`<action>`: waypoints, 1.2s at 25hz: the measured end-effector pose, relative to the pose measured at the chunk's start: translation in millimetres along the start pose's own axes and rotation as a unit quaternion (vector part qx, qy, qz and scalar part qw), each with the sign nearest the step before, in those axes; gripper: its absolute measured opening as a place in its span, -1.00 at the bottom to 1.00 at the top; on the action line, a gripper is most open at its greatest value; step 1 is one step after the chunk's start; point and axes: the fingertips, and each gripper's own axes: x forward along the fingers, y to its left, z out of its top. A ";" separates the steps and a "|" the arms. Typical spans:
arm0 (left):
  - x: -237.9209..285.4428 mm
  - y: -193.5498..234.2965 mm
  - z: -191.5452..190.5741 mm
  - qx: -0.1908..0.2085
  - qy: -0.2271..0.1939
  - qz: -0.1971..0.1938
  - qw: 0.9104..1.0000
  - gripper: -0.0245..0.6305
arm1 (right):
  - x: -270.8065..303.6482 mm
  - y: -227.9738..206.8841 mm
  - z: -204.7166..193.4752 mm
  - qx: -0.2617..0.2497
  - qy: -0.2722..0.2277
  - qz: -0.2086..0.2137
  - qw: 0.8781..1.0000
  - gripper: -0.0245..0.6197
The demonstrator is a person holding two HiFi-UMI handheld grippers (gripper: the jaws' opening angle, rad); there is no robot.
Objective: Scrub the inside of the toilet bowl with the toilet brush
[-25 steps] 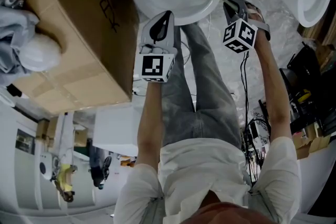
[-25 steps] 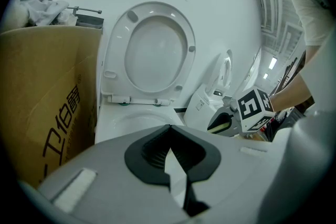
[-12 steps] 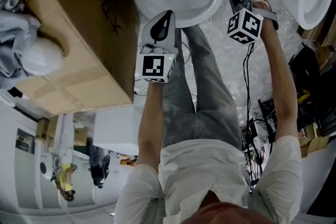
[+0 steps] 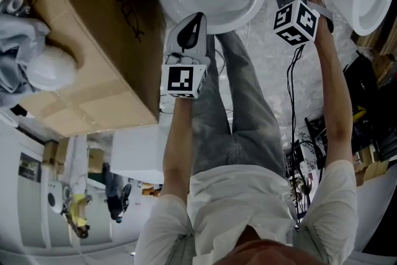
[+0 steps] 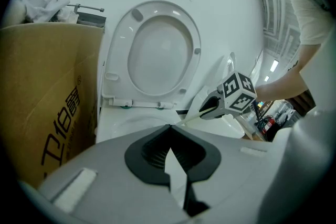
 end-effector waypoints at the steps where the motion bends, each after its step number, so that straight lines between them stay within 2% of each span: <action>1: -0.2 -0.1 -0.1 0.000 0.000 -0.001 1.000 -0.87 | -1.2 -1.1 -0.7 0.023 0.006 0.007 1.000 -0.64; 7: -0.1 -2.3 4.6 0.000 -0.001 -0.008 1.000 -0.87 | -3.1 -6.5 -5.6 0.148 0.052 0.048 0.987 -0.64; 12: -1.6 -1.8 6.4 0.001 -0.006 -0.011 1.000 -0.87 | 4.6 -13.8 2.6 0.200 0.075 0.059 0.975 -0.63; 18: -3.6 1.7 12.5 0.000 -0.010 -0.012 1.000 -0.87 | 13.4 1.8 -1.4 0.306 0.118 0.093 0.940 -0.62; 24: -5.4 4.7 22.1 -0.004 -0.026 -0.013 1.000 -0.87 | 10.6 -3.5 0.1 0.331 0.149 0.074 0.929 -0.61; 30: -8.9 5.3 19.4 -0.006 -0.022 -0.015 1.000 -0.87 | 8.3 1.3 23.8 0.325 0.128 0.074 0.934 -0.61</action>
